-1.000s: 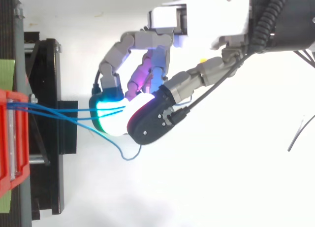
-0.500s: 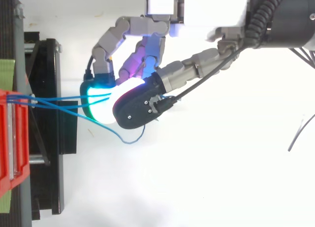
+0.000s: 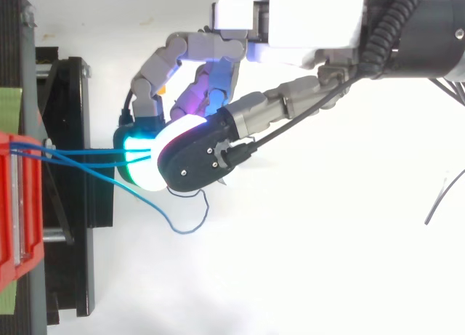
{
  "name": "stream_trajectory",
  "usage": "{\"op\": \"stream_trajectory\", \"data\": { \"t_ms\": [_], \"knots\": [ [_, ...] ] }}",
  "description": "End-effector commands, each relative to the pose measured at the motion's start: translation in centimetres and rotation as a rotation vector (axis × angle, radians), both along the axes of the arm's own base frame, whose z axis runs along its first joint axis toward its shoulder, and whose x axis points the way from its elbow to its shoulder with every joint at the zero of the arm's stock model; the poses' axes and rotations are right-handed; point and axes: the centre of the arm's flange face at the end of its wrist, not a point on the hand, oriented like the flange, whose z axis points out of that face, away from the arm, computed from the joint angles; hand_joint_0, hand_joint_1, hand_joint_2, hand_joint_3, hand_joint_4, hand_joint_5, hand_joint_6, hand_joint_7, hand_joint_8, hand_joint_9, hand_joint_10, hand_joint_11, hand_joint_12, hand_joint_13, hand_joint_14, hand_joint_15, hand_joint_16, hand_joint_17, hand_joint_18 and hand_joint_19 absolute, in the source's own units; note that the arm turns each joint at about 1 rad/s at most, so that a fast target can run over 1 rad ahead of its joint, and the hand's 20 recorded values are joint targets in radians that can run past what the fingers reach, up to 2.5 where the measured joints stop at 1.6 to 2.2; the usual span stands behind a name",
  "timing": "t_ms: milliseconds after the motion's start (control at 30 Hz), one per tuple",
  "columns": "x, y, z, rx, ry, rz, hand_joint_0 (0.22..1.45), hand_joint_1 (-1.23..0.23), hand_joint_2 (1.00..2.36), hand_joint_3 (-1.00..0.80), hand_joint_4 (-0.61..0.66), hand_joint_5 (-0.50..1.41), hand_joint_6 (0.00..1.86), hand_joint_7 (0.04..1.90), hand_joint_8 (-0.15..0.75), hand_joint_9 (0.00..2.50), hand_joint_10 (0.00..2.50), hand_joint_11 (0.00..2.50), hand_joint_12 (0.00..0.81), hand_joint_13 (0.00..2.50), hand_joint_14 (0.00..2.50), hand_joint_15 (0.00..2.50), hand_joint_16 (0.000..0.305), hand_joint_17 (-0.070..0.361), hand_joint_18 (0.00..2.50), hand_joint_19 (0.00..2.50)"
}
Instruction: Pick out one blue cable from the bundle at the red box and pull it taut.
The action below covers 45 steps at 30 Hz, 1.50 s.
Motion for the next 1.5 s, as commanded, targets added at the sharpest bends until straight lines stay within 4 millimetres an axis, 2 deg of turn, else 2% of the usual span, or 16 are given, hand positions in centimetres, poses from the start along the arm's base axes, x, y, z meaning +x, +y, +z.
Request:
{"op": "stream_trajectory", "data": {
  "t_ms": [0, 167, 200, 367, 567, 700, 1100, 1467],
  "knots": [
    [0.06, 0.20, -0.11, -0.003, 0.001, 0.003, 0.59, -0.41, 1.01, -0.37, -0.02, -0.08, 0.87, 0.76, 0.288, 1.35, 0.02, 0.66, 0.237, 0.83, 0.01, 0.37, 0.039, 0.088, 0.73, 0.65],
    [0.04, 0.20, 0.01, -0.003, -0.001, 0.003, 0.58, -0.51, 1.02, -0.22, -0.01, -0.08, 0.88, 0.80, 0.296, 1.35, 0.02, 0.66, 0.243, 0.83, 0.02, 0.37, 0.039, 0.088, 0.73, 0.66],
    [0.04, 0.20, 0.01, -0.005, -0.001, 0.003, 0.58, -0.56, 1.02, -0.18, 0.00, -0.08, 0.88, 0.76, 0.318, 1.36, 0.02, 0.66, 0.270, 0.85, 0.01, 0.36, 0.045, 0.101, 0.78, 0.63],
    [0.04, 0.20, 0.01, -0.005, -0.001, 0.003, 0.58, -0.61, 1.02, -0.16, 0.02, -0.08, 0.90, 0.73, 0.325, 1.35, 0.02, 0.67, 0.283, 0.86, 0.01, 0.36, 0.048, 0.108, 0.80, 0.63],
    [0.02, 0.20, -0.01, -0.005, 0.001, 0.003, 0.58, -0.66, 1.02, -0.21, 0.03, -0.10, 0.92, 0.72, 0.304, 1.29, 0.03, 0.73, 0.268, 0.84, 0.02, 0.40, 0.042, 0.095, 0.77, 0.64],
    [-0.01, 0.20, -0.21, -0.005, 0.005, 0.003, 0.61, -0.72, 1.02, -0.29, 0.02, -0.10, 0.94, 0.68, 0.304, 1.33, 0.03, 0.84, 0.270, 0.87, 0.02, 0.41, 0.042, 0.095, 0.79, 0.65],
    [0.03, 0.32, -0.06, -0.005, 0.001, 0.004, 0.65, -0.76, 1.01, -0.43, -0.03, -0.10, 0.95, 0.67, 0.289, 1.34, 0.02, 0.85, 0.269, 0.88, 0.02, 0.42, 0.041, 0.092, 0.80, 0.63],
    [-0.04, 0.20, -0.11, 0.000, 0.006, 0.003, 0.75, -0.91, 1.00, -0.50, -0.24, -0.09, 0.96, 0.77, 0.264, 1.37, 0.03, 0.86, 0.266, 0.93, 0.02, 0.44, 0.038, 0.086, 0.85, 0.59]
  ]
}}
